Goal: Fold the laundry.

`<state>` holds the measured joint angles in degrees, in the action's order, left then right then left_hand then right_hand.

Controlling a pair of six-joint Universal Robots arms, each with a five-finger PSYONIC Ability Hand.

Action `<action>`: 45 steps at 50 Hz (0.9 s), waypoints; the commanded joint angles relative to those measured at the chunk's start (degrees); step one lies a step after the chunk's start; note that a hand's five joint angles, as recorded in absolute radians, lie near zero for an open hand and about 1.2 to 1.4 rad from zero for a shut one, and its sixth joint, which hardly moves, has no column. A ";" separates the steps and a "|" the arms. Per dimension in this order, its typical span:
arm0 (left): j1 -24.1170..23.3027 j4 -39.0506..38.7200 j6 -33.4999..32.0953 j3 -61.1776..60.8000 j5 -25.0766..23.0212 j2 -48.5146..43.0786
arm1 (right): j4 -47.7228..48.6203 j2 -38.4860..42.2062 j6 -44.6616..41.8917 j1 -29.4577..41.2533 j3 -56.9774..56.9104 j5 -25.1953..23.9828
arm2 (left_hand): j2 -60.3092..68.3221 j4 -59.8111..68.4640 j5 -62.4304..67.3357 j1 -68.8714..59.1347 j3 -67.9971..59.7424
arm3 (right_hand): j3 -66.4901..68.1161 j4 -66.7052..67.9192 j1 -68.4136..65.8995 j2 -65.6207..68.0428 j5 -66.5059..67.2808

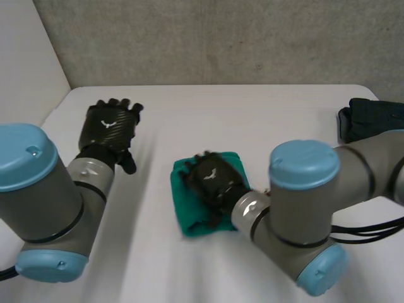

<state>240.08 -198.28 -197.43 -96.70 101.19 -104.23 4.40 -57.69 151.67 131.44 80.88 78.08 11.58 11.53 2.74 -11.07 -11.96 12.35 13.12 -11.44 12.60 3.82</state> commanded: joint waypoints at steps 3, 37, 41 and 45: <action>-6.20 2.19 3.62 8.26 -8.55 -9.13 | -0.36 -8.23 25.68 -16.65 3.06 -0.65 | -1.03 -0.98 -2.19 0.52 1.41 | -2.35 -3.12 1.44 -2.60 -3.82; -8.58 17.67 8.73 17.33 -4.16 -19.61 | -11.88 6.72 12.33 -17.10 -6.61 -5.92 | -1.02 -0.98 -2.19 0.52 1.40 | -2.35 -3.12 1.44 -2.60 -3.82; -7.88 17.14 8.82 17.25 -5.55 -14.96 | -9.24 1.54 13.03 -17.71 -3.98 -5.75 | -1.53 -1.48 -2.69 1.03 1.91 | -2.35 -3.12 1.44 -2.60 -3.82; -5.51 17.23 9.08 17.07 -11.26 -8.98 | -3.10 -4.35 14.26 -17.89 1.38 -3.21 | -1.36 -1.32 -2.53 0.86 1.74 | -2.35 -3.12 1.44 -2.60 -3.82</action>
<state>232.18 -180.90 -188.64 -79.42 95.64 -120.61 -5.41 -54.50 164.39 113.93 76.24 72.47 11.59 11.53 2.73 -11.07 -11.96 12.28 13.06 -8.87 12.53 3.82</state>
